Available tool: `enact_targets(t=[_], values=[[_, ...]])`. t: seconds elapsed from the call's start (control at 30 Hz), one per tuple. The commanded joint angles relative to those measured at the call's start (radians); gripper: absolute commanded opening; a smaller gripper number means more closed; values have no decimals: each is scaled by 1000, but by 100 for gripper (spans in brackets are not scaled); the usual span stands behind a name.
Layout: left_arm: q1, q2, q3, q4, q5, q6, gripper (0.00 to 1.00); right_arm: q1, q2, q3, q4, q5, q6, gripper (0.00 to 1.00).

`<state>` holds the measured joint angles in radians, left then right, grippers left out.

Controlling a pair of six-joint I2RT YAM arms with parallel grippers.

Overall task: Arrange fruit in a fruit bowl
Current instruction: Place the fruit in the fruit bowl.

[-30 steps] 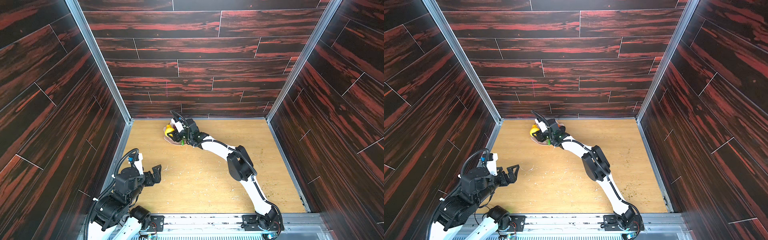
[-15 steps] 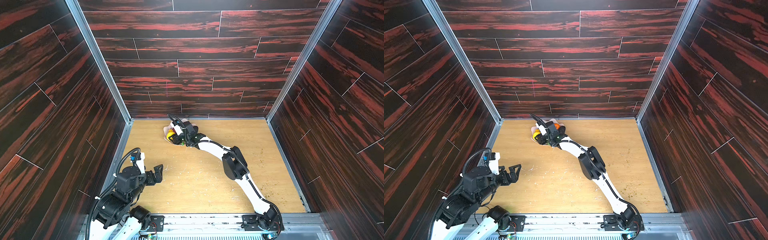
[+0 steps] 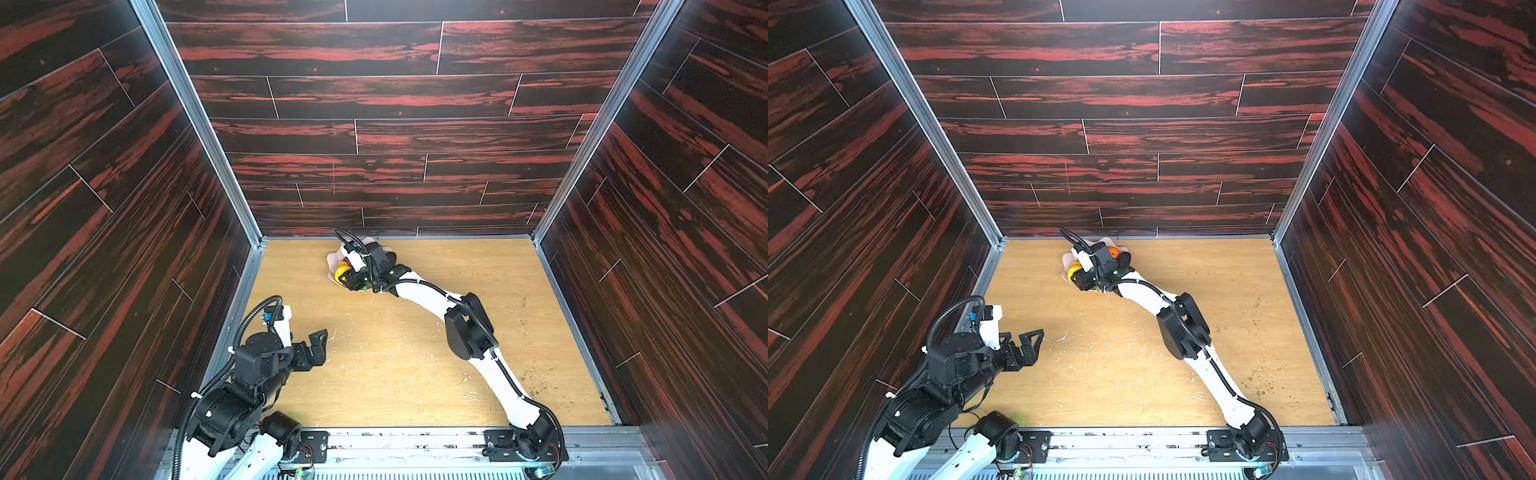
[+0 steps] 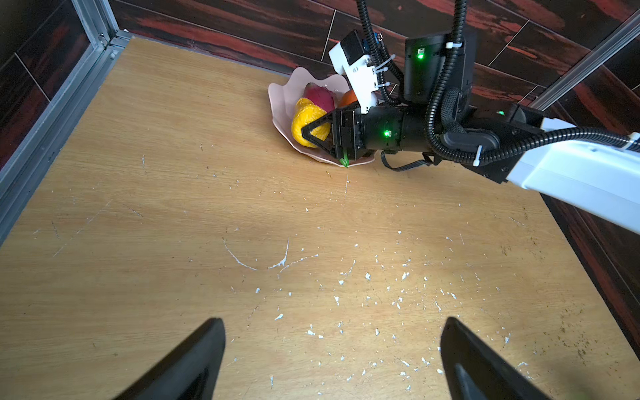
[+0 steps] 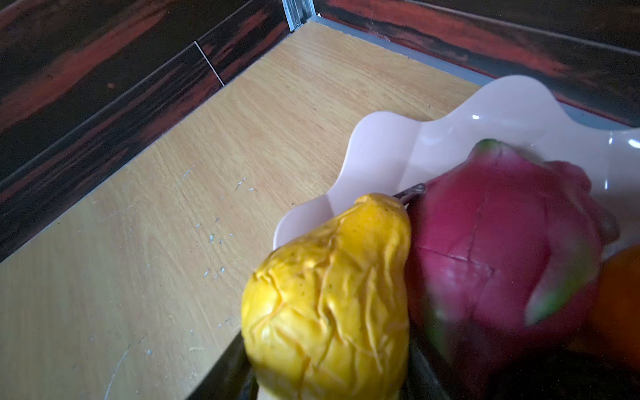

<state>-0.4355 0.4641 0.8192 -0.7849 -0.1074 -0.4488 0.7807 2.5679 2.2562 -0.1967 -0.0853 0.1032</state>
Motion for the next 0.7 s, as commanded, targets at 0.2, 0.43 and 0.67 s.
enact_targets(t=[0.2, 0.43, 0.67], values=[[4, -5, 0, 8, 7, 16, 99, 11, 27, 33, -26, 18, -20, 77], [5, 10, 15, 11, 14, 38, 99, 11, -18, 79, -48, 35, -41, 86], [5, 16, 28, 42, -27, 69, 100, 6, -220, -80, 12, 26, -11, 92]])
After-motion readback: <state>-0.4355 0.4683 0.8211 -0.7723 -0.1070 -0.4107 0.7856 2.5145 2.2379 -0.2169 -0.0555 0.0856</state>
